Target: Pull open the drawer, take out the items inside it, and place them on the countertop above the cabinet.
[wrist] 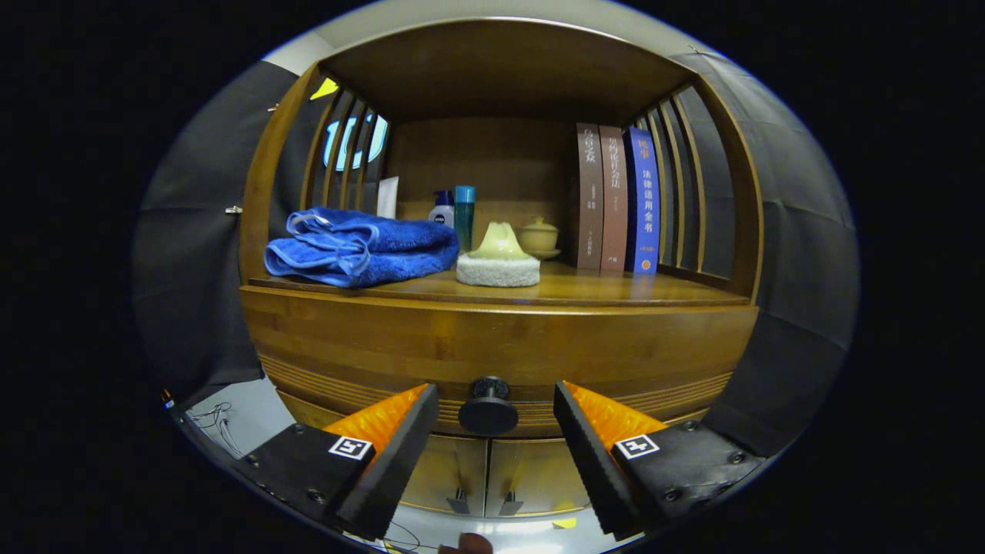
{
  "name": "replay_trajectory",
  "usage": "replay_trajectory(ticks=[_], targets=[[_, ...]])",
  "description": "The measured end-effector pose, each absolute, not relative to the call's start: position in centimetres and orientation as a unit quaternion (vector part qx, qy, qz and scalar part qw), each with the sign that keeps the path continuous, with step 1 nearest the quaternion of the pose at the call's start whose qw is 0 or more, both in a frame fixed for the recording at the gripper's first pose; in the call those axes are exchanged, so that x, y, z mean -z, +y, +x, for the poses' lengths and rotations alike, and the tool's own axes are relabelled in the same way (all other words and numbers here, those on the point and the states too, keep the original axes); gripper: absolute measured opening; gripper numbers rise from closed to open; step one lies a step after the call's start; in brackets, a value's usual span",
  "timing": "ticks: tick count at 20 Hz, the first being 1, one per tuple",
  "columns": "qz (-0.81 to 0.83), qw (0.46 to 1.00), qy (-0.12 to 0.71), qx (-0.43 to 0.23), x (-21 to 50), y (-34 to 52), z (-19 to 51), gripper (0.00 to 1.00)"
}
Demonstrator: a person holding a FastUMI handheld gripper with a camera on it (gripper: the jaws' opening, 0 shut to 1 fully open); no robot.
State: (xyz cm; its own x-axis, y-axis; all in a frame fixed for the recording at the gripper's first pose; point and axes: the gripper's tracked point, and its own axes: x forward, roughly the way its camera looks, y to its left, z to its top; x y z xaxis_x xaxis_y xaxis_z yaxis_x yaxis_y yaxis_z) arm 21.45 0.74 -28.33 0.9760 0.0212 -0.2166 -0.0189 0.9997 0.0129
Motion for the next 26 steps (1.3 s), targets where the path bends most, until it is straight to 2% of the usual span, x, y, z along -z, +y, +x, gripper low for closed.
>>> replay_trajectory(ticks=[7,17,26], targets=[[0.004,0.999,0.052,-0.013,20.0,-0.8,15.6,0.98],[0.011,0.999,0.018,-0.026,9.4,-1.6,8.6,0.98],[-0.017,0.999,0.027,-0.037,6.9,-1.6,6.3,0.98]])
